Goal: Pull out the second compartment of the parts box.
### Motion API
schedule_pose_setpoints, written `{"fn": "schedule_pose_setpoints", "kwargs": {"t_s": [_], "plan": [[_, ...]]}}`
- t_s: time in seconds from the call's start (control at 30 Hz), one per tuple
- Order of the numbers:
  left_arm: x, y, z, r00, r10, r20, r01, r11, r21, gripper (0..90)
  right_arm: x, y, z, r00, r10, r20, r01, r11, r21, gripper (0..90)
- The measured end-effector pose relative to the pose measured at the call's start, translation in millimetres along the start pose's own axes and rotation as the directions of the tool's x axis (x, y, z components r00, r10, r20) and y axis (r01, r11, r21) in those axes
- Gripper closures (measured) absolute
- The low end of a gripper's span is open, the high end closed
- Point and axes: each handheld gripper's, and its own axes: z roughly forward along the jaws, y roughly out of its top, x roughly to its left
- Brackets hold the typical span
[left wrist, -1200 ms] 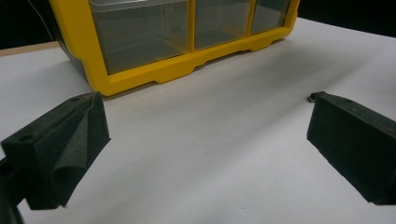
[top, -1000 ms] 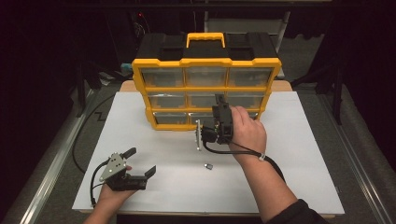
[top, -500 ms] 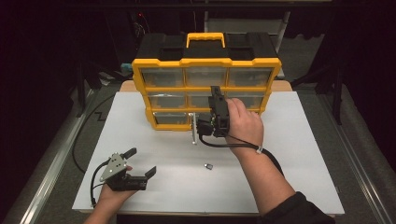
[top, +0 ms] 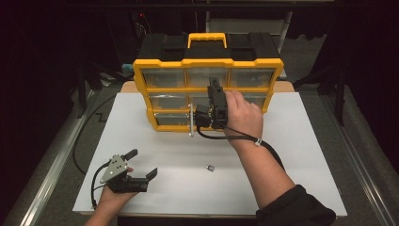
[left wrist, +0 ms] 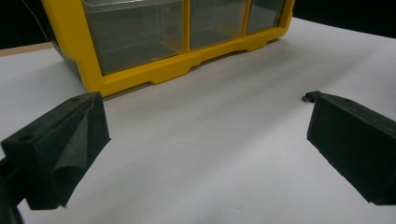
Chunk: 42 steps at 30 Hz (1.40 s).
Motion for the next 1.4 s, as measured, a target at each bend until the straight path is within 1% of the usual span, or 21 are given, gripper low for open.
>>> {"fn": "schedule_pose_setpoints", "kwargs": {"t_s": [0.07, 0.27, 0.37, 0.43, 0.5, 0.6, 0.7, 0.77, 0.9, 1.03, 1.07, 1.4], "plan": [[0.0, 0.0, 0.0, 1.0, 0.0, 0.0, 0.0, 1.0, 0.0, 0.3, -4.2, 1.4, 3.2, 1.0, -0.005, 0.006, 0.005, 1.0, 0.003, 63.8], [0.2, 0.1, -0.5, 1.0, -0.001, 0.001, 0.001, 1.0, 0.0, 0.4, -8.6, 4.4, 7.0, 0.9999, 0.004, 0.014, -0.005, 1.0, 0.014, 66.6], [0.2, 0.1, -0.5, 1.0, -0.004, 0.0, 0.004, 1.0, -0.003, 0.3, -11.8, 6.2, 9.6, 0.9997, -0.008, 0.024, 0.008, 1.0, 0.008, 68.1], [0.2, 0.1, -0.6, 1.0, -0.004, -0.001, 0.004, 1.0, -0.003, 0.4, -15.3, 8.3, 12.0, 0.9995, -0.012, 0.03, 0.011, 1.0, 0.016, 69.7], [0.2, 0.1, -0.8, 1.0, -0.005, 0.0, 0.005, 1.0, -0.003, 0.3, -16.5, 9.0, 13.1, 0.9994, -0.014, 0.031, 0.013, 1.0, 0.019, 69.7], [0.4, 0.1, -1.1, 1.0, -0.006, -0.001, 0.006, 1.0, -0.005, 0.3, -18.3, 10.4, 17.1, 0.9992, -0.03, 0.028, 0.029, 0.999, 0.024, 71.3], [0.7, 0.0, -1.2, 1.0, -0.007, -0.001, 0.007, 1.0, -0.004, 0.3, -18.0, 11.8, 19.8, 0.9991, -0.034, 0.027, 0.034, 0.999, 0.027, 72.8], [0.7, -0.1, -1.2, 1.0, -0.008, -0.002, 0.008, 1.0, -0.004, 0.3, -17.5, 13.3, 21.6, 0.9984, -0.051, 0.026, 0.05, 0.998, 0.029, 74.2], [0.8, -0.2, -1.4, 1.0, -0.009, -0.002, 0.009, 1.0, -0.004, 0.4, -17.2, 14.4, 22.9, 0.9976, -0.062, 0.03, 0.061, 0.998, 0.032, 75.8], [0.8, -0.3, -1.2, 1.0, -0.009, -0.002, 0.009, 1.0, -0.004, 0.3, -16.8, 15.1, 23.2, 0.9964, -0.076, 0.039, 0.074, 0.997, 0.035, 77.9], [0.8, -0.3, -1.1, 1.0, -0.008, -0.002, 0.008, 1.0, -0.003, 0.4, -15.6, 15.5, 23.5, 0.9955, -0.082, 0.048, 0.08, 0.996, 0.037, 77.9], [0.7, 0.0, -1.1, 0.9999, -0.012, -0.002, 0.012, 0.9999, -0.009, 0.3, -12.6, 17.4, 24.2, 0.9929, -0.096, 0.07, 0.093, 0.994, 0.049, 79.2]]}}
